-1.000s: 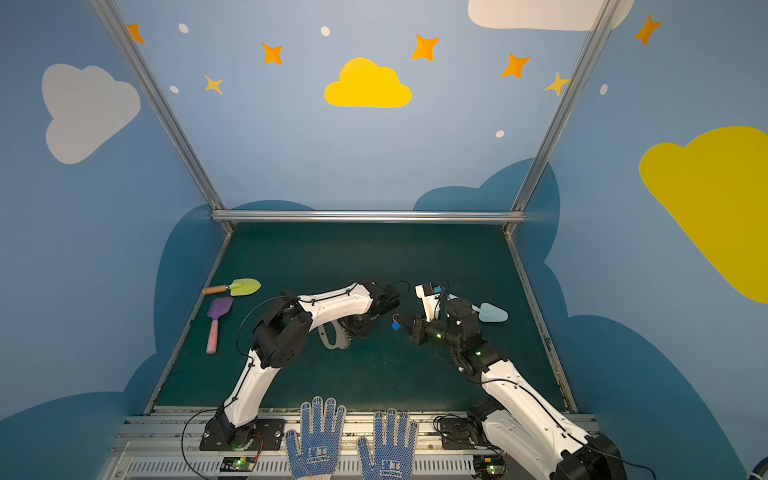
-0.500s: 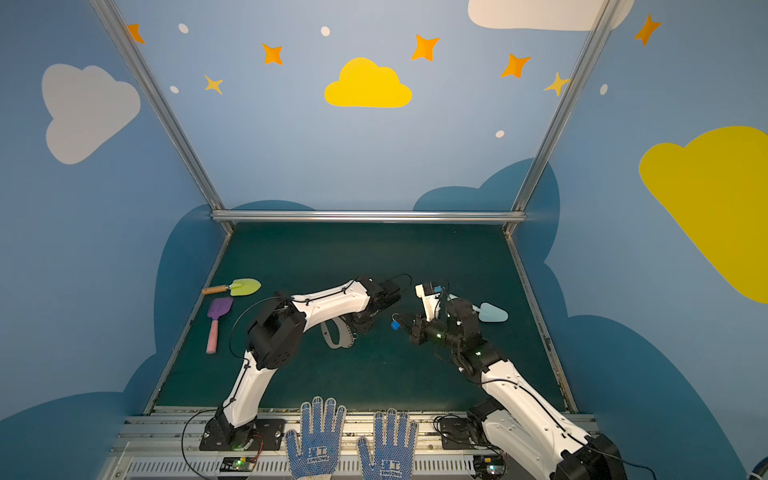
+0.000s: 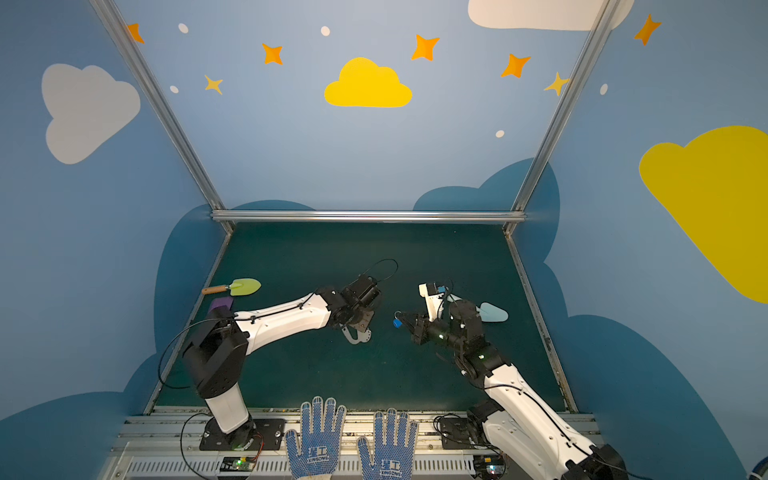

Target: Put the keys on the keyring

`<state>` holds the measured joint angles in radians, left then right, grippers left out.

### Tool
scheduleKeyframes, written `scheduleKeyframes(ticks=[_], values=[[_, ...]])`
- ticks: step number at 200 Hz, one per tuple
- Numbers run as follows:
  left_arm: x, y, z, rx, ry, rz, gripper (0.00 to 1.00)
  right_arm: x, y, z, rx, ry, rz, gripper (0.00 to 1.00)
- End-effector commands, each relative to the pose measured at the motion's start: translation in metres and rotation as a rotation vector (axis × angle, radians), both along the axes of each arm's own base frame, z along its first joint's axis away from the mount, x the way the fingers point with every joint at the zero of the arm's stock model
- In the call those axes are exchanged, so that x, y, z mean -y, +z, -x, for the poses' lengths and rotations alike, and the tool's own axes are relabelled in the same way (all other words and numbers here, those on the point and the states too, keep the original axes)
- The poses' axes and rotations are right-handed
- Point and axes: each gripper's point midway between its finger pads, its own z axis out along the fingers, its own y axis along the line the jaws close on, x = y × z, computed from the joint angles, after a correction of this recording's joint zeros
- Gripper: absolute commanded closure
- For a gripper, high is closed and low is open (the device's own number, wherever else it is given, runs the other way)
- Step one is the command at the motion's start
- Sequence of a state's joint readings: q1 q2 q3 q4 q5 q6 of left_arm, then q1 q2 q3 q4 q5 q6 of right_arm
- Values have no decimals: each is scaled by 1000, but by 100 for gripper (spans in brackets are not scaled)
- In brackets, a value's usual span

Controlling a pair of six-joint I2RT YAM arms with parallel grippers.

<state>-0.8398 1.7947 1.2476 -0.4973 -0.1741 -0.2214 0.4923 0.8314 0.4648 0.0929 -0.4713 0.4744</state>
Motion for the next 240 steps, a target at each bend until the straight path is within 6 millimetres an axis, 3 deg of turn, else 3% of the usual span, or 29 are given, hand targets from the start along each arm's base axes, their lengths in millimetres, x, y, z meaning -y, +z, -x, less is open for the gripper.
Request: scheduleKeyframes(ticks=[1, 88, 138, 154, 171, 194, 212, 240], values=[[14, -4, -7, 29, 27, 114, 96, 2, -4, 0, -10, -9, -1, 100], [-6, -30, 12, 17, 55, 129, 91, 5, -3, 0, -1, -24, 4, 100], [-14, -20, 21, 29, 77, 176, 90, 6, -5, 0, -6, -29, 11, 100], [-15, -15, 26, 25, 70, 192, 86, 6, -6, -1, -8, -30, 13, 100], [-17, -9, 28, 29, 72, 199, 73, 6, -6, -1, -8, -31, 11, 100], [-12, 3, 25, 22, 55, 219, 63, 5, -6, -2, -10, -28, 10, 100], [-6, 3, 23, -19, 44, 213, 62, 5, -5, -1, -10, -29, 8, 100], [-2, -10, 23, -127, 41, 131, 62, 7, -5, 1, -9, -34, 12, 100]])
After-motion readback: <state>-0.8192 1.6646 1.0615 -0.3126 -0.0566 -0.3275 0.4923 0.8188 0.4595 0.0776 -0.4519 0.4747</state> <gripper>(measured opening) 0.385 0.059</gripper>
